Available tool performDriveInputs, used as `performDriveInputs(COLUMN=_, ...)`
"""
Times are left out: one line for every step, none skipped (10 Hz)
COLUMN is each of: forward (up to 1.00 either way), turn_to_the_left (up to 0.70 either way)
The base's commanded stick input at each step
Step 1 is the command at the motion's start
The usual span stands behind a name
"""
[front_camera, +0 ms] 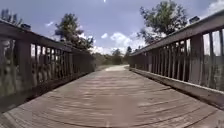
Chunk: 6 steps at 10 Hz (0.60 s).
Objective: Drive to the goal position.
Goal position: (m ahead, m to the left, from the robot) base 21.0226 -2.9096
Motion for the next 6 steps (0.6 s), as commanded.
performDriveInputs(forward=0.50, turn_to_the_left=0.01)
performDriveInputs(forward=0.50, turn_to_the_left=0.01)
performDriveInputs(forward=0.50, turn_to_the_left=0.01)
performDriveInputs(forward=0.50, turn_to_the_left=0.01)
performDriveInputs(forward=0.50, turn_to_the_left=0.01)
performDriveInputs(forward=0.50, turn_to_the_left=0.01)
